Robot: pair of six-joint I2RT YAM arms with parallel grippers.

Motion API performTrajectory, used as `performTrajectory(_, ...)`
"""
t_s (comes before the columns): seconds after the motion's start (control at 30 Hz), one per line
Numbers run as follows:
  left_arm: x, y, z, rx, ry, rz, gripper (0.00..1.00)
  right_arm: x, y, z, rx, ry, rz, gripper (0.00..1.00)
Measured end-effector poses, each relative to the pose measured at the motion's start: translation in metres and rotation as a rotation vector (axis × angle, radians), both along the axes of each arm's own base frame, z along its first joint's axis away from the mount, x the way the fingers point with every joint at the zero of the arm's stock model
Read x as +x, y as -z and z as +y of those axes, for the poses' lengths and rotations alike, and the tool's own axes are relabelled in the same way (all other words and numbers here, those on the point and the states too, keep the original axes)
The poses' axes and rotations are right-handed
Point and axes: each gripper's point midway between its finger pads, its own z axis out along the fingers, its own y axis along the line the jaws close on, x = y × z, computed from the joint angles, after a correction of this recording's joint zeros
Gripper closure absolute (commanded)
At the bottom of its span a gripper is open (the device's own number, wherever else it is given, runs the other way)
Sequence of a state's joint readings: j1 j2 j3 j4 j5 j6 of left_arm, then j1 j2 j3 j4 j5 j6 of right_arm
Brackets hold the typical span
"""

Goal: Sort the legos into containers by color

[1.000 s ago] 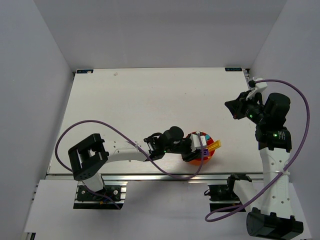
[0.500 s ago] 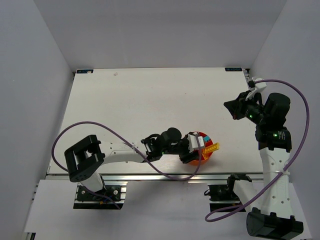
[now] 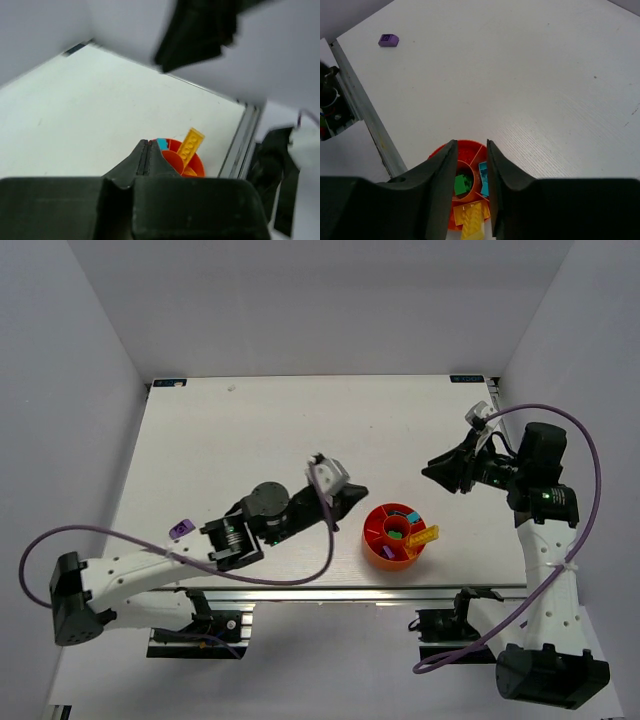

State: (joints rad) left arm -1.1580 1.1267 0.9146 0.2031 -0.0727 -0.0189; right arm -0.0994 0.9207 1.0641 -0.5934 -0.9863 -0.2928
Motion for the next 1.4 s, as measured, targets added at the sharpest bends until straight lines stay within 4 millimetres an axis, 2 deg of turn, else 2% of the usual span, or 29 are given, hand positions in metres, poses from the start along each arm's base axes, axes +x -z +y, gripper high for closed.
performTrajectory(0.03,0.006,-0.002,0.013,-0.015,-0.069,0.045,1.00,-0.001,0.001,0.001,-0.002,-0.011,-0.003,0.72)
performTrajectory(0.07,0.014,-0.001,0.028,-0.034,-0.158,0.110,1.00,-0.001,0.001,0.003,-0.004,-0.021,-0.006,0.80)
performTrajectory(0.1,0.023,0.004,0.044,-0.040,-0.250,0.173,1.00,-0.001,0.001,0.004,-0.006,-0.029,-0.009,0.83)
performTrajectory(0.13,0.032,0.016,0.064,-0.036,-0.362,0.248,0.94,-0.001,0.002,0.006,-0.007,-0.037,-0.012,0.84)
performTrajectory(0.17,0.041,0.029,0.085,-0.040,-0.476,0.327,0.65,-0.001,0.003,0.009,-0.008,-0.046,-0.015,0.84)
performTrajectory(0.23,0.051,0.064,0.131,-0.021,-0.690,0.462,0.45,0.003,0.008,0.014,-0.010,-0.057,-0.001,0.80)
performTrajectory(0.27,0.053,0.081,0.154,-0.022,-0.790,0.520,0.18,0.005,0.012,0.016,-0.011,-0.059,0.008,0.72)
performTrajectory(0.3,0.052,0.100,0.182,-0.027,-0.900,0.583,0.17,0.008,0.016,0.019,-0.013,-0.065,0.020,0.69)
performTrajectory(0.37,0.041,0.127,0.228,-0.051,-1.059,0.667,0.17,0.014,0.024,0.022,-0.019,-0.066,0.051,0.62)
performTrajectory(0.43,0.025,0.146,0.262,-0.087,-1.163,0.725,0.18,0.020,0.031,0.025,-0.023,-0.062,0.070,0.59)
performTrajectory(0.5,0.013,0.154,0.284,-0.143,-1.198,0.747,0.19,0.022,0.038,0.026,-0.023,-0.056,0.081,0.58)
performTrajectory(0.57,0.006,0.160,0.295,-0.142,-1.218,0.757,0.19,0.023,0.046,0.026,-0.014,-0.050,0.095,0.57)
performTrajectory(0.67,0.011,0.172,0.294,-0.020,-1.275,0.756,0.17,0.020,0.055,0.026,-0.011,-0.044,0.120,0.55)
performTrajectory(0.77,0.037,0.183,0.276,0.152,-1.353,0.767,0.13,0.015,0.054,0.026,-0.007,-0.043,0.099,0.53)
performTrajectory(0.87,0.081,0.197,0.262,0.206,-1.425,0.823,0.12,0.009,0.052,0.028,-0.004,-0.049,0.076,0.53)
performTrajectory(0.93,0.104,0.208,0.273,0.169,-1.477,0.894,0.13,0.009,0.053,0.028,-0.005,-0.049,0.077,0.53)
performTrajectory(1.03,0.124,0.215,0.310,0.052,-1.635,1.000,0.16,0.012,0.057,0.027,-0.009,-0.042,0.094,0.53)
performTrajectory(1.13,0.127,0.213,0.334,-0.076,-1.764,1.092,0.16,0.014,0.062,0.027,-0.009,-0.039,0.114,0.53)
performTrajectory(1.3,0.117,0.203,0.341,-0.180,-1.812,1.187,0.16,0.014,0.062,0.027,-0.004,-0.036,0.124,0.53)
performTrajectory(1.4,0.101,0.200,0.357,-0.240,-1.866,1.203,0.17,0.014,0.062,0.027,-0.001,-0.034,0.129,0.53)
